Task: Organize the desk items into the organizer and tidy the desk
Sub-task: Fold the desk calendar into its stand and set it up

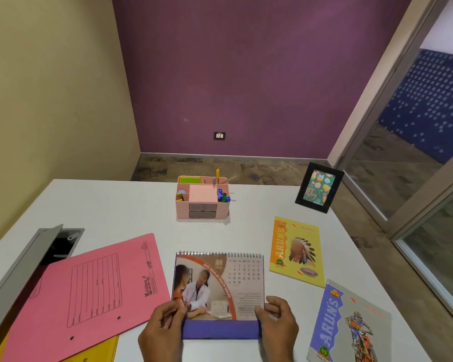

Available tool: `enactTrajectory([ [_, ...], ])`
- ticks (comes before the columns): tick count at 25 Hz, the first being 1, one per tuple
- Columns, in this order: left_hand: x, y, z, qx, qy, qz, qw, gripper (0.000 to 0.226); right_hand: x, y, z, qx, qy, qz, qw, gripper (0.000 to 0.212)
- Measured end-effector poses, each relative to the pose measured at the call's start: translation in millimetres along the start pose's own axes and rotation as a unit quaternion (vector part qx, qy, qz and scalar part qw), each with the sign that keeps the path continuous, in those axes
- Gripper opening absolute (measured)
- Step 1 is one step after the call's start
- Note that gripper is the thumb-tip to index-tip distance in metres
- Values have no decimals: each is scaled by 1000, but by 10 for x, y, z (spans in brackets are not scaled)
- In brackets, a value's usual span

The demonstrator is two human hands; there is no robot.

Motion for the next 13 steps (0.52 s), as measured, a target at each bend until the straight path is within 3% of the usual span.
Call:
enactTrajectory([
  [5, -207, 70, 245, -68, -22, -66, 995, 46, 171, 184, 227, -59, 41, 30, 997, 28],
  [10, -255, -166, 65, 1, -186, -35, 982, 32, 231, 135, 241, -59, 124, 42, 990, 29],
  [13, -257, -332, 13, 20, -268, -76, 960, 48, 318, 83, 300, -85, 165, 58, 981, 46],
])
Point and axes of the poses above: each hand's wrist, its own y-axis away from the middle knuckle, its own z-axis out of the palm, x = y × z, the point moved 10 cm from there along -y, towards the middle knuckle, and after that the axes turned 14 degrees about -z, right-handed, at the moved point
